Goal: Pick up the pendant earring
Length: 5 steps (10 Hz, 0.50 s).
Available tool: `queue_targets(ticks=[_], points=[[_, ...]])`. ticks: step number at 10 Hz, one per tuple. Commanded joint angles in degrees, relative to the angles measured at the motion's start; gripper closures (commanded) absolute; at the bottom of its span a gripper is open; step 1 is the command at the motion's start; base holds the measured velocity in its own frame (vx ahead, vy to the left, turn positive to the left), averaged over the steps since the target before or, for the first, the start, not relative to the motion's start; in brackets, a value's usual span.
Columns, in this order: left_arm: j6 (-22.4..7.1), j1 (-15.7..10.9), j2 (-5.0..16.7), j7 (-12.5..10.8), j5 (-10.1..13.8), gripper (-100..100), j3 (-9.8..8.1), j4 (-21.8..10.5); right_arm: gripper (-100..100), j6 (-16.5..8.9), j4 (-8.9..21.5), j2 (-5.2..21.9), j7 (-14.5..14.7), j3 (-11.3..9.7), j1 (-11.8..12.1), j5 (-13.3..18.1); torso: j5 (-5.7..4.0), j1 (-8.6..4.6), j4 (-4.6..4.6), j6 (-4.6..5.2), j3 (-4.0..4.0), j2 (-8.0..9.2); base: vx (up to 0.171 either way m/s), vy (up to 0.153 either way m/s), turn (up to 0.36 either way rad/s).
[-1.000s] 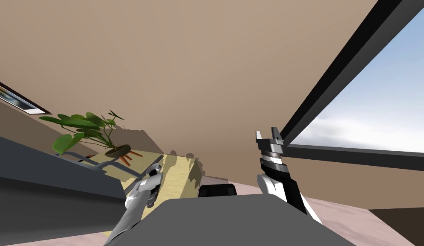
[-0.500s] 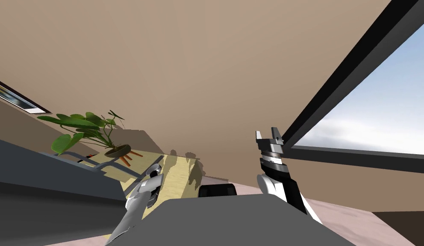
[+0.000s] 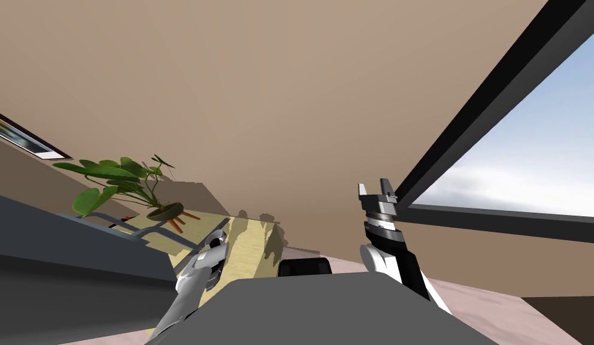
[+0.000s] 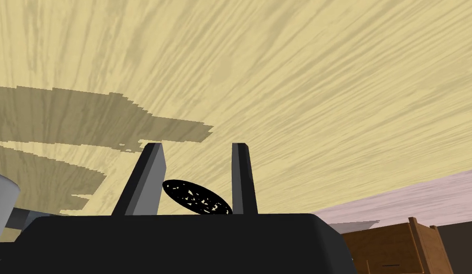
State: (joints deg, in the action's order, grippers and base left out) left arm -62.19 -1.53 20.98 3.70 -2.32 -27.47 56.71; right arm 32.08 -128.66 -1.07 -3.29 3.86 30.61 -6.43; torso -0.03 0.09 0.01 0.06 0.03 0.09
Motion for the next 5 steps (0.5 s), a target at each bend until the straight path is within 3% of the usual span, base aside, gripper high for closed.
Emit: queue_targets(ticks=[1,3,4,5], points=[[-1.71,0.07,0.10,0.50,0.13,100,-0.36,1.62,0,0.00,0.00,0.00,0.00,0.00,0.00,0.00,0.00,0.00,0.00,0.00,0.00,0.00,-0.005,0.005,-0.017],[-3.24,-0.07,0.29,0.87,0.25,100,-0.77,2.89,0,0.00,0.00,0.00,0.00,0.00,0.00,0.00,0.01,0.00,-0.01,-0.02,0.00,0.02,-0.010,0.005,-0.025],[-2.54,-0.15,0.35,0.79,0.26,100,-0.68,2.26,0,0.00,0.00,0.00,0.00,0.00,0.00,0.00,0.01,-0.02,-0.01,-0.03,0.02,0.04,-0.017,-0.010,-0.008],[-2.75,-0.16,0.38,0.86,0.27,0,-0.70,2.41,0,0.00,0.00,0.00,0.00,0.00,0.00,0.00,0.03,-0.05,-0.02,-0.05,0.02,0.05,0.000,0.000,0.000]])
